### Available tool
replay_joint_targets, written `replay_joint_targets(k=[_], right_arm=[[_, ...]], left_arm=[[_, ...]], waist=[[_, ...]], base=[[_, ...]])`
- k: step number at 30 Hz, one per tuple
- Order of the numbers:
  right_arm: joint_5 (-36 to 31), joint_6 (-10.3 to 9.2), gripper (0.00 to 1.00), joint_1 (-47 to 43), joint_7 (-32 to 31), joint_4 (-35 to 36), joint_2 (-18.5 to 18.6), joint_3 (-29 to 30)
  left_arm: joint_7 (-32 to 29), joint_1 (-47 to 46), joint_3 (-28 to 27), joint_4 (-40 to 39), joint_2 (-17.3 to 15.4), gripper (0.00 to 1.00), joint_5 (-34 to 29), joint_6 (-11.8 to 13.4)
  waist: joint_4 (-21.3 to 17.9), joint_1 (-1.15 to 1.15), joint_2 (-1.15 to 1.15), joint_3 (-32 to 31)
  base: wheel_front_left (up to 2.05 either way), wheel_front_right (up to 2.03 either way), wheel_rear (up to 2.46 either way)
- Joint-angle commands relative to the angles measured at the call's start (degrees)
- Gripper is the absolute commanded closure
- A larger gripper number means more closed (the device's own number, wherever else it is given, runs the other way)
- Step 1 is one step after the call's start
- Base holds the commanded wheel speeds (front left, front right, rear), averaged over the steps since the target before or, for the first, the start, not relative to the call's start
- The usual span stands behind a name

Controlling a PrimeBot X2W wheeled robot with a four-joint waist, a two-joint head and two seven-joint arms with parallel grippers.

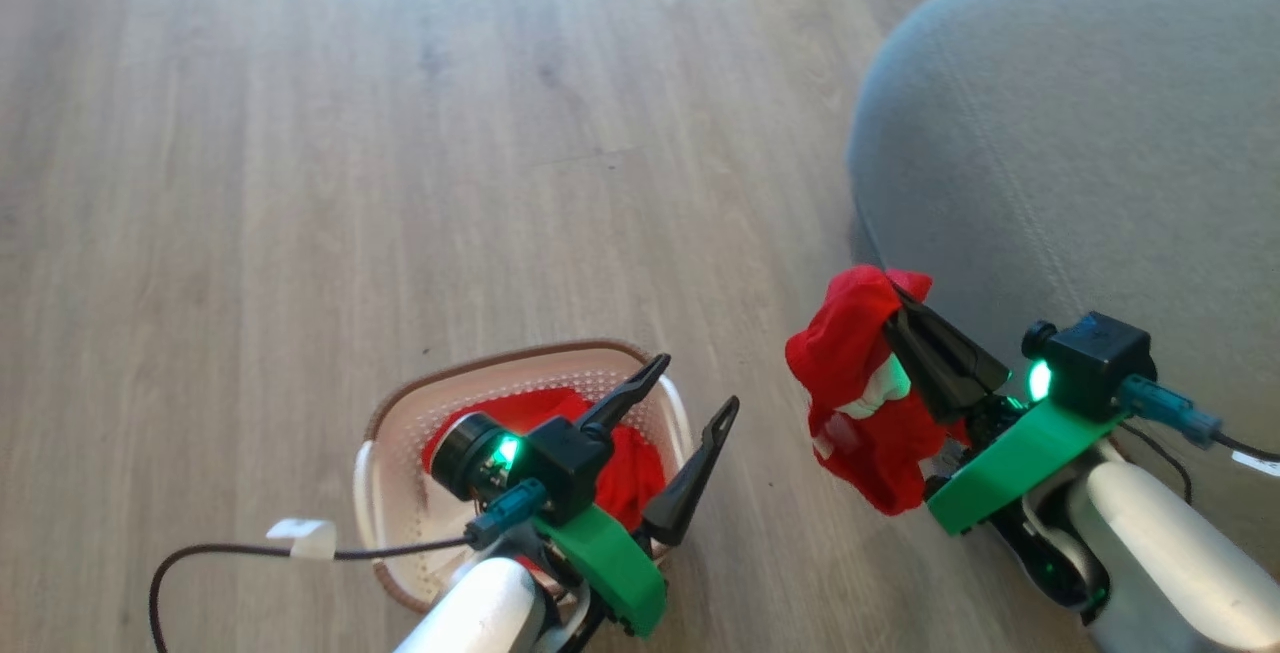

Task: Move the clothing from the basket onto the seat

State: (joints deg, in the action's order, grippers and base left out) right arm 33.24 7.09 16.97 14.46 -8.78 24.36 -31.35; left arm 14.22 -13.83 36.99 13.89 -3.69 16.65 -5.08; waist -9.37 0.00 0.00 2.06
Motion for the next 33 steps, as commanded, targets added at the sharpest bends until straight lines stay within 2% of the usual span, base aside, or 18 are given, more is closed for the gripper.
replay_joint_targets(k=[1, 10, 20, 25, 30, 33], right_arm=[[-0.3, 0.4, 1.0, 0.4, 0.5, 2.2, 1.4, 0.4], [-0.8, 0.4, 1.0, -0.6, 0.5, 2.6, 1.5, 2.9], [-1.9, 0.4, 1.0, -0.4, 0.5, 3.4, 0.3, 6.6], [-1.5, 0.4, 1.0, 3.2, 0.5, 3.0, -0.7, 9.5], [-1.4, 0.4, 1.0, 11.2, 0.5, 0.7, -2.0, 15.5], [-0.7, 0.4, 1.0, 14.8, 0.5, -0.4, -2.9, 17.8]], left_arm=[[0.7, -2.7, -1.5, -1.7, 0.5, 0.0, 0.3, 0.2], [0.8, -2.4, 0.2, -2.9, 0.7, 0.0, 0.5, 0.2], [0.8, -3.8, 1.5, -3.5, 0.8, 0.0, -0.2, 0.4], [0.7, -6.2, 1.7, -3.6, 0.5, 0.0, -1.2, 0.4], [-0.7, -11.6, 1.4, -5.0, -0.9, 0.0, -3.3, 0.2], [-1.2, -13.7, 1.1, -5.6, -1.7, 0.0, -4.0, 0.1]], waist=[[-2.4, 0.0, 0.0, 0.4], [-8.4, 0.0, 0.0, 1.0], [-9.1, 0.0, 0.0, 4.5], [-8.8, 0.0, 0.0, 10.1], [-7.7, 0.0, 0.0, 19.9], [-7.3, 0.0, 0.0, 23.4]], base=[[0.0, 0.0, 0.0], [0.0, 0.0, 0.0], [0.0, 0.0, 0.0], [0.0, 0.0, 0.0], [0.0, 0.0, 0.0], [0.0, 0.0, 0.0]])
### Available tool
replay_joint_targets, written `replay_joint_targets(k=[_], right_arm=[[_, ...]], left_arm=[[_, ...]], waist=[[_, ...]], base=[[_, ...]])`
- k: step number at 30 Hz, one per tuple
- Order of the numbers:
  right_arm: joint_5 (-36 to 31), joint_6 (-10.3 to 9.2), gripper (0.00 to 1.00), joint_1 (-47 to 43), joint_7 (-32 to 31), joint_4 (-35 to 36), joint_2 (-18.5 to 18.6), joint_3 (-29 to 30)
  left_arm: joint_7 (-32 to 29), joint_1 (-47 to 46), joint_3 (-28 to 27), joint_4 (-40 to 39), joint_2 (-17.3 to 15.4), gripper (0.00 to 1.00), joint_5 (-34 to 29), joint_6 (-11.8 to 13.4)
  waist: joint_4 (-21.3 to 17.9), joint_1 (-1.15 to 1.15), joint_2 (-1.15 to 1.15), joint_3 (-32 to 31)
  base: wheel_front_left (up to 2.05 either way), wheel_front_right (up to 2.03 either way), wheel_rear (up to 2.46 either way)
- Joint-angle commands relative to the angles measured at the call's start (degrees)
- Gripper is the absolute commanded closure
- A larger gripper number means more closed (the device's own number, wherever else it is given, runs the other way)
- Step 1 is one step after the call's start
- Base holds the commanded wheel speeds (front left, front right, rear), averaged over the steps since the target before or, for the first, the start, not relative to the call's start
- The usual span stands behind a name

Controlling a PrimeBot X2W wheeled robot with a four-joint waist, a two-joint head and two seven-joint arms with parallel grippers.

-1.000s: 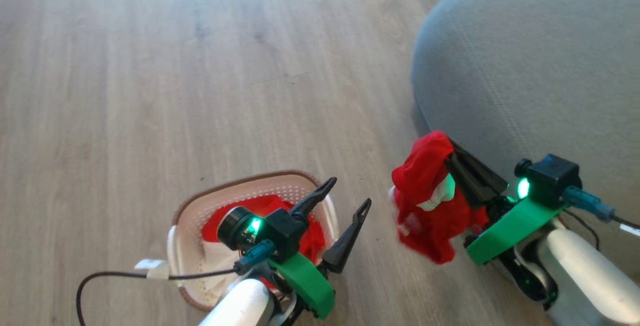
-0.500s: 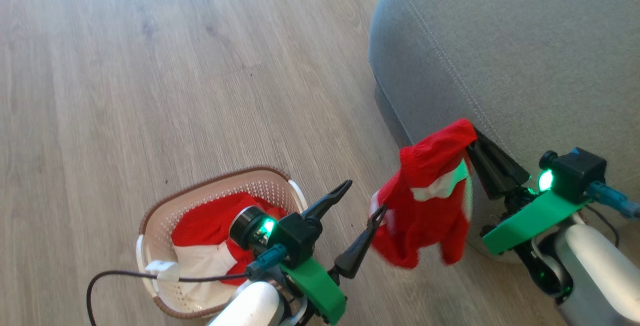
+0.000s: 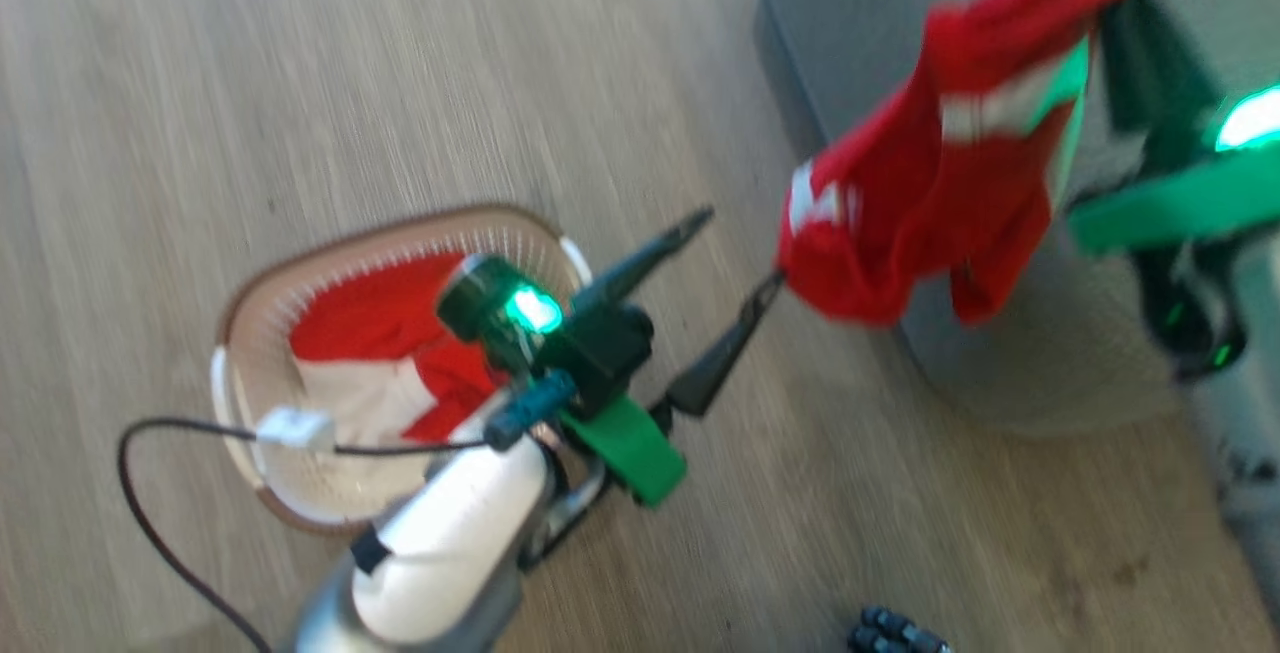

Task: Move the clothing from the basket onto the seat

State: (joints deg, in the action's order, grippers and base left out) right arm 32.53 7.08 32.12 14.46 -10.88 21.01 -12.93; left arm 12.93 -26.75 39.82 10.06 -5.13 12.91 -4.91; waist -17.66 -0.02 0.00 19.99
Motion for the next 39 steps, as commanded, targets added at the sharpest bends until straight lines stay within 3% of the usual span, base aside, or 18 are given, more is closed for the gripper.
replay_joint_targets(k=[1, 7, 14, 19, 25, 28, 36, 37, 38, 39], right_arm=[[-0.3, 0.41, 1.0, 1.5, 0.5, 1.2, 0.5, 0.3], [3.6, 0.41, 1.0, 14.2, 0.5, -3.6, 1.4, 6.7], [8.8, 0.41, 1.0, 33.9, -3.4, -18.0, 9.1, 15.9], [5.2, 0.41, 1.0, 47.0, -4.6, -26.7, 16.2, 24.0], [-1.4, 0.41, 1.0, 53.7, -5.8, -33.8, 20.1, 29.2], [-2.8, 0.41, 1.0, 51.1, -5.2, -37.7, 19.4, 30.8], [-4.5, 0.41, 0.98, 42.8, -0.9, -46.7, 13.4, 32.1], [-5.1, 0.41, 0.72, 42.4, -0.6, -47.8, 13.3, 32.4], [-5.8, 0.41, 0.53, 42.0, -0.3, -48.9, 13.2, 32.6], [-6.8, 0.41, 0.05, 41.7, -0.2, -50.0, 13.2, 32.4]], left_arm=[[-0.1, -1.6, -1.9, -2.0, -0.6, 0.0, -0.5, -0.1], [-1.2, -5.6, -2.9, -3.4, -2.2, 0.0, -1.7, -0.1], [-1.2, -6.4, -2.5, -4.1, -2.5, 0.0, -1.8, 0.1], [-0.4, -4.8, -2.4, -4.1, -2.2, 0.0, -1.0, 0.9], [-0.5, -3.0, -3.8, -5.7, -4.0, 0.0, -0.4, 2.3], [-1.3, -2.6, -4.1, -6.8, -4.7, 0.0, -0.2, 2.8], [-3.1, -1.9, -4.2, -8.3, -6.3, 0.0, -0.2, 3.5], [-3.2, -1.8, -4.4, -8.4, -6.4, 0.0, -0.1, 3.7], [-3.2, -1.7, -4.6, -8.5, -6.6, 0.0, 0.0, 3.9], [-3.2, -1.5, -4.9, -8.6, -6.8, 0.0, 0.2, 4.2]], waist=[[1.2, 0.02, 0.0, 7.0], [2.2, 0.02, 0.0, 14.0], [5.5, 0.02, 0.0, 19.1], [8.5, 0.02, 0.0, 20.5], [7.7, 0.02, 0.0, 22.6], [6.6, 0.02, 0.0, 23.9], [4.2, 0.02, 0.0, 25.2], [4.0, 0.02, 0.0, 25.0], [3.9, 0.02, 0.0, 24.7], [3.6, 0.02, 0.0, 24.4]], base=[[0.0, 0.0, 0.0], [0.0, 0.0, 0.0], [0.0, 0.0, 0.0], [0.0, 0.0, 0.0], [0.0, 0.0, 0.0], [0.0, 0.0, 0.0], [0.0, 0.0, 0.0], [0.0, 0.0, 0.0], [0.0, 0.0, 0.0], [0.0, 0.0, 0.0]])
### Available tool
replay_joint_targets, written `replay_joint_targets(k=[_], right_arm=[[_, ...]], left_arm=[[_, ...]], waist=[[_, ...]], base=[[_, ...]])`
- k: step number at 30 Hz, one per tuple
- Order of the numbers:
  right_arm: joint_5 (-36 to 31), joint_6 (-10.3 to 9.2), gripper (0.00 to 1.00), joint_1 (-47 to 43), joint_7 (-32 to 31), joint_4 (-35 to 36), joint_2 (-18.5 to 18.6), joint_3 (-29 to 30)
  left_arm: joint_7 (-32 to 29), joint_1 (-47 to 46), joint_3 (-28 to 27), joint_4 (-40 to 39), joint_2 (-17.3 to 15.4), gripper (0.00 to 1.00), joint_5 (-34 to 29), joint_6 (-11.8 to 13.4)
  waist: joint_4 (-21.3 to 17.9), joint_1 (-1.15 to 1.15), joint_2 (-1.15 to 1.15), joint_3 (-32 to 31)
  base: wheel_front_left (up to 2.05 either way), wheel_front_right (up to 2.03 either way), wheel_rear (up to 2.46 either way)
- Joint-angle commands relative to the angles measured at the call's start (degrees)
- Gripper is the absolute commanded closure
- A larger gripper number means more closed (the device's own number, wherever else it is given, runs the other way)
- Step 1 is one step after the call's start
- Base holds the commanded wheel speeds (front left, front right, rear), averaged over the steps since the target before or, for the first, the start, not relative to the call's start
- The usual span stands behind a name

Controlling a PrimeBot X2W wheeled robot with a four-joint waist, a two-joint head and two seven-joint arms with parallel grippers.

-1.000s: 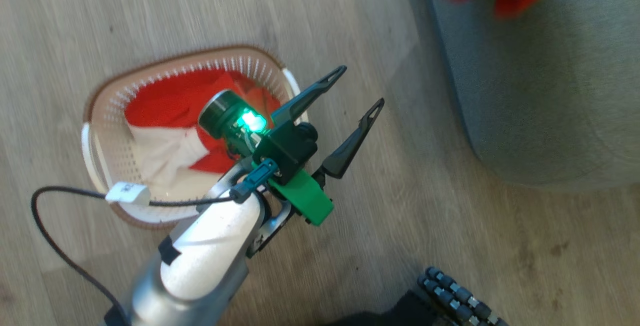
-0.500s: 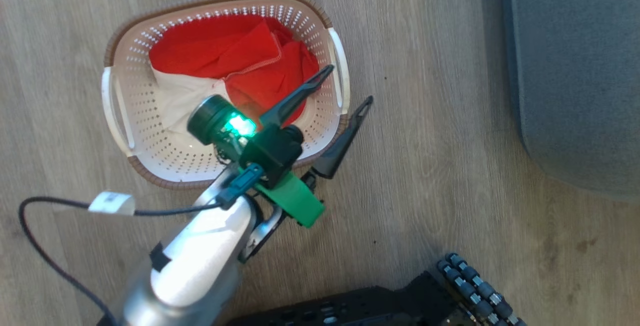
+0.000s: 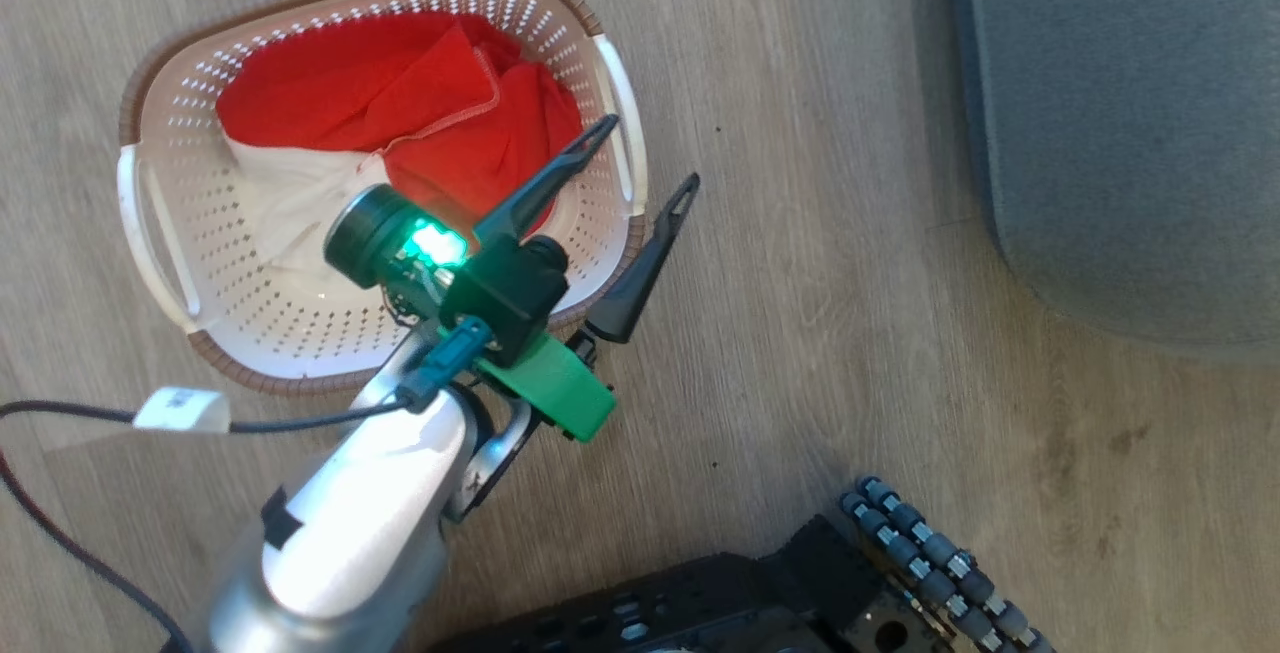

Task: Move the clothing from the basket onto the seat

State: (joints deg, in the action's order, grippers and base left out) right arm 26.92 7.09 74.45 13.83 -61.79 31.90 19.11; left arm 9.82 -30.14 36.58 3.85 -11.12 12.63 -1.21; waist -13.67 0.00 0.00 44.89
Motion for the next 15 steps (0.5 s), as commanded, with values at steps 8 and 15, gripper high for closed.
replay_joint_targets(k=[8, 15], right_arm=[[-7.1, 0.4, 0.0, -4.5, 0.8, -2.2, 0.2, -5.4], [-5.1, 0.4, 0.0, -16.4, 1.1, 8.7, -4.7, -13.4]], left_arm=[[0.8, 2.4, -2.5, -1.7, -0.4, 0.0, 2.1, 1.0], [2.8, 4.4, -2.9, 1.6, 1.3, 0.0, 4.9, 1.1]], waist=[[-1.8, 0.0, 0.0, -5.1], [-2.7, 0.0, 0.0, -13.7]], base=[[0.0, 0.0, 0.0], [0.0, 0.0, 0.0]])
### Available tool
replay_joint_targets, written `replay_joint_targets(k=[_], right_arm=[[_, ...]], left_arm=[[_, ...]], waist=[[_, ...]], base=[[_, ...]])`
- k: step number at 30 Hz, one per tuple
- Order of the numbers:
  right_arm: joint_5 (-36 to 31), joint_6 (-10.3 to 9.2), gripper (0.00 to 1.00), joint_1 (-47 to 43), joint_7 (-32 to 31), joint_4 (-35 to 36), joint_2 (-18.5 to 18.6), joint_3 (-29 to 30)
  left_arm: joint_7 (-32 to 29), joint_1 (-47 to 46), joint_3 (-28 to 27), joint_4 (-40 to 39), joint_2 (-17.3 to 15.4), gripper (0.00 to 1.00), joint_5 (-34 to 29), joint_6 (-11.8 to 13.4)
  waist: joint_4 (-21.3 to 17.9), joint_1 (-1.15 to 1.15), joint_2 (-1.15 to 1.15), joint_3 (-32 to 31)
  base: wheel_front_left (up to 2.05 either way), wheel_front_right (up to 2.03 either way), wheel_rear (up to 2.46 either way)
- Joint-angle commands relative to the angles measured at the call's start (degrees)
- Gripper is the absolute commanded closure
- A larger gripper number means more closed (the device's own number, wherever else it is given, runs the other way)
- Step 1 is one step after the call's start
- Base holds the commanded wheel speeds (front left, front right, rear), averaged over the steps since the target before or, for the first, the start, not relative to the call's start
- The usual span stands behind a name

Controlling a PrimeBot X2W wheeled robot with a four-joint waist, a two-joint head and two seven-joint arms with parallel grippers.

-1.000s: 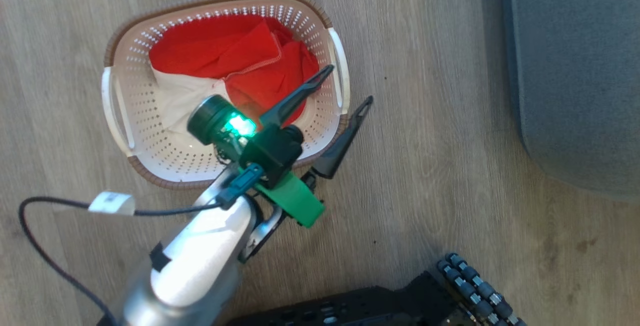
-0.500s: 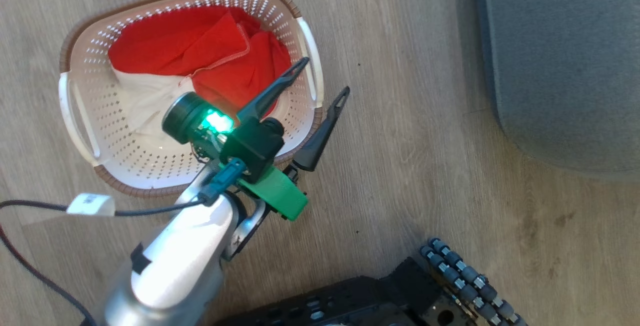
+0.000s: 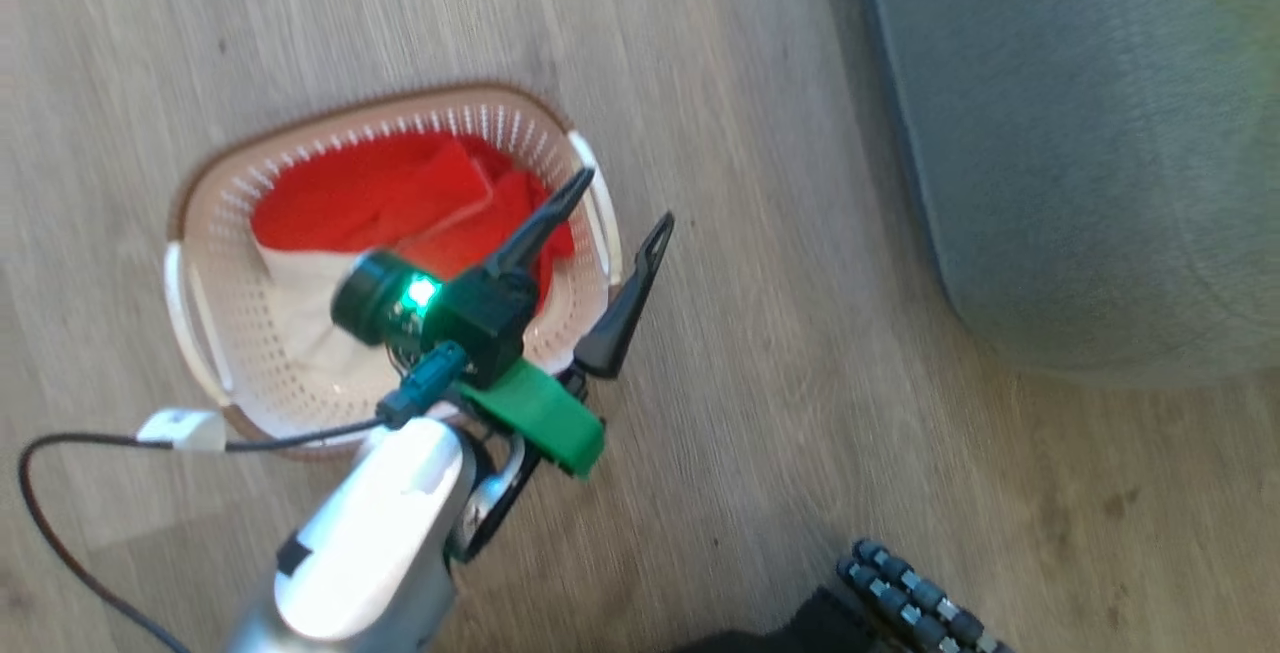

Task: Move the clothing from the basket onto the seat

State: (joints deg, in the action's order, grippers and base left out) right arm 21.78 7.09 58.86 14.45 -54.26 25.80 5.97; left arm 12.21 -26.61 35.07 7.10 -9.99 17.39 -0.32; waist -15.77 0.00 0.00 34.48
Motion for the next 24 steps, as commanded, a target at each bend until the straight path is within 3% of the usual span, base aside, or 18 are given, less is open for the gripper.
replay_joint_targets(k=[1, 5, 11, 24], right_arm=[[0.8, 0.4, 0.0, -3.3, 0.5, 4.0, 0.8, -0.7], [2.0, 0.4, 0.0, -15.8, 0.5, 17.3, -1.9, -1.3], [-0.9, 0.4, 0.0, -28.3, 0.5, 30.5, -6.1, -1.0], [-9.0, 0.4, 0.0, -47.1, 0.5, 44.5, -19.1, -5.5]], left_arm=[[0.7, 1.4, -1.6, -1.1, 0.4, 0.0, 0.6, 0.2], [2.0, 3.9, -3.1, 1.3, 1.7, 0.0, 3.1, 0.5], [2.7, 7.7, -7.7, 3.3, 2.1, 0.0, 5.0, 2.2], [2.8, 15.2, -20.7, 5.4, 4.5, 0.0, 3.2, 1.5]], waist=[[-0.6, 0.0, 0.0, -4.7], [0.8, 0.0, 0.0, -11.1], [4.0, 0.0, 0.0, -16.7], [10.7, 0.0, 0.0, -23.8]], base=[[0.0, 0.0, 0.0], [0.0, 0.0, 0.0], [0.0, 0.0, 0.0], [0.0, 0.0, 0.0]])
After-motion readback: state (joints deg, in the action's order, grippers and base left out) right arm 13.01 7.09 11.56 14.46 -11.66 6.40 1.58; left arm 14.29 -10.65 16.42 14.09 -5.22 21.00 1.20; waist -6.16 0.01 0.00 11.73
